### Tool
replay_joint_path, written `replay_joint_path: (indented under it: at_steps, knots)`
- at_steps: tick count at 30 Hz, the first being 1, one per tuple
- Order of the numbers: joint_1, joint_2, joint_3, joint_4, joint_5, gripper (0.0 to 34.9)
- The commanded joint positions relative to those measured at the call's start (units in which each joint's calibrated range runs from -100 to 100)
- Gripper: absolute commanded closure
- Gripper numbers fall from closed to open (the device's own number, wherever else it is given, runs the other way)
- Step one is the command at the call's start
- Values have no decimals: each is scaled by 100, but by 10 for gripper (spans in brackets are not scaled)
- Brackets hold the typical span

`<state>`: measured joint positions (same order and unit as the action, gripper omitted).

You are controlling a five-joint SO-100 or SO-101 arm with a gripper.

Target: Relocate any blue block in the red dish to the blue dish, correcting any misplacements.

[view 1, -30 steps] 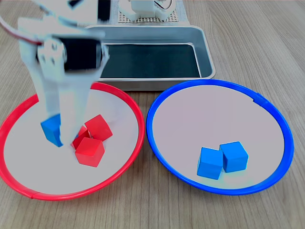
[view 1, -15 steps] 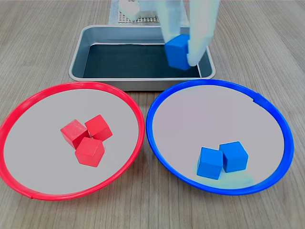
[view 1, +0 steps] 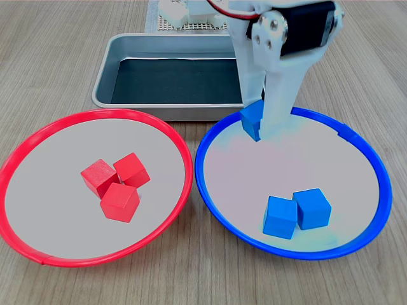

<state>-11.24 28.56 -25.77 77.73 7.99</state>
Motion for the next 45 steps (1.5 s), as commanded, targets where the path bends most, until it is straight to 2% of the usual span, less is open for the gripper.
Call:
replay_joint_path:
  at_steps: [1,9,16,27,29,32,37,41,45]
  knots:
    - [18,219,-541,-117,-127,346]
    - [140,892,-1114,-728,-259,346]
    - [112,1020,-1023,-918,-366,336]
    - [-189,884,-586,-1042,-488,341]
    - [-208,875,-568,-992,-513,318]
    - [-208,875,-568,-860,-567,239]
    - [-133,816,-604,-737,-571,180]
    - [-29,517,-486,-703,-484,179]
    - [197,-464,288,-976,-234,207]
